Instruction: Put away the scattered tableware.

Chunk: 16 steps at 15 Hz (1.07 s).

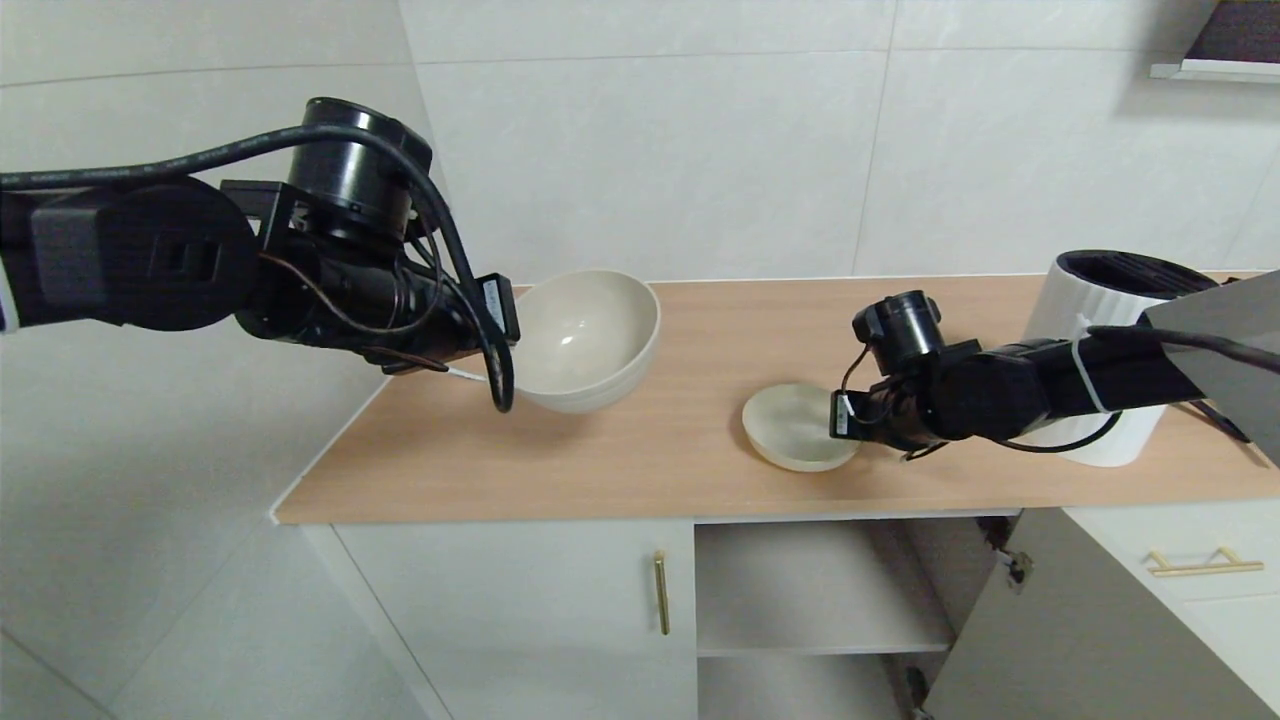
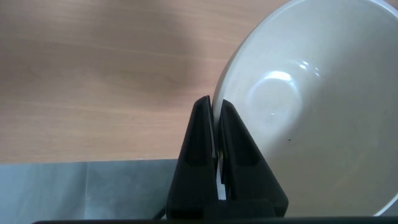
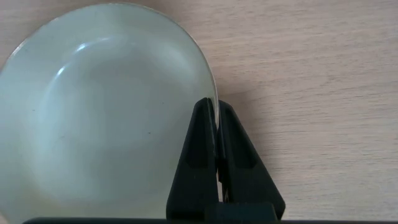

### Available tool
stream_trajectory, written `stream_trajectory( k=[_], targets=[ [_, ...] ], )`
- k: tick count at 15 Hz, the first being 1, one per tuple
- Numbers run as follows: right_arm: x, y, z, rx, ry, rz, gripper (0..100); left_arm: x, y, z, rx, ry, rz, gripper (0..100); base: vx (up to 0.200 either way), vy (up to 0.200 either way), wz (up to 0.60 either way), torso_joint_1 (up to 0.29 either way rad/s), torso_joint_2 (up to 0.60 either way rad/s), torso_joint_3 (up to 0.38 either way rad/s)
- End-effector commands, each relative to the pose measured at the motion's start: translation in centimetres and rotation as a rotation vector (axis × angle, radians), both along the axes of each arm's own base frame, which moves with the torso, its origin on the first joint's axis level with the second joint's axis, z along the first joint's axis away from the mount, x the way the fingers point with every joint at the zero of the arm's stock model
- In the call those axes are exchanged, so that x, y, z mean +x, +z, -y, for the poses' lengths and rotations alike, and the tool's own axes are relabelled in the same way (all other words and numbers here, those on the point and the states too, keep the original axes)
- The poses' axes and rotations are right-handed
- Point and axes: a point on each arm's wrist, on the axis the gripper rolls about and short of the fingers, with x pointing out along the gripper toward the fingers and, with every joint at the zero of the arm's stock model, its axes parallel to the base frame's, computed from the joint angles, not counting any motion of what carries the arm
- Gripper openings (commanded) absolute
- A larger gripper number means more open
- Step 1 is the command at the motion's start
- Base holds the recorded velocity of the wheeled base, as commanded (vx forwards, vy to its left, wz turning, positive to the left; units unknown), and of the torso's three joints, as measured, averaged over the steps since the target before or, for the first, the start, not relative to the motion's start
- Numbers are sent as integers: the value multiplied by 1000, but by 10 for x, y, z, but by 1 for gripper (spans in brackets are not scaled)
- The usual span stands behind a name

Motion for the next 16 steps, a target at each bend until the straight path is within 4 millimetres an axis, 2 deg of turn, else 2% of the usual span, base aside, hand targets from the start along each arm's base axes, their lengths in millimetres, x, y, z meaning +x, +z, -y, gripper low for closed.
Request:
stream_trajectory(
  k=[1,3,4,5,6,7,8,9,10,11,13,16],
  targets=[
    [-10,25,4,32,-8,44,0,-9,3,-4,-1,1,2,0,0,0,0,0,0,0],
    [-34,53,12,57,4,86,0,-23,6,-6,-1,-8,5,0,0,0,0,0,0,0],
    [-34,53,12,57,4,86,0,-23,6,-6,-1,-8,5,0,0,0,0,0,0,0],
    [-68,78,25,74,12,122,0,-36,7,-10,1,-12,1,0,0,0,0,0,0,0],
    [-78,91,30,92,17,152,0,-41,6,-12,3,-12,-4,0,0,0,0,0,0,0],
    [-95,113,37,128,12,207,0,-48,2,-15,10,-11,-19,0,0,0,0,0,0,0],
    [-112,124,43,144,13,233,0,-54,-1,-17,13,-12,-31,0,0,0,0,0,0,0],
    [-118,127,44,147,16,242,0,-56,-2,-16,15,-18,-37,0,0,0,0,0,0,0],
    [-143,140,46,165,43,280,0,-62,-13,-14,28,-31,-70,0,0,0,0,0,0,0],
    [-155,139,46,165,55,280,0,-64,-20,-15,32,-31,-80,0,0,0,0,0,0,0],
    [-165,124,45,122,36,245,0,-73,-27,-17,25,-29,-89,0,0,0,0,0,0,0],
    [-181,99,50,72,21,179,0,-97,-33,-24,13,-25,-111,0,0,0,0,0,0,0]
  ],
)
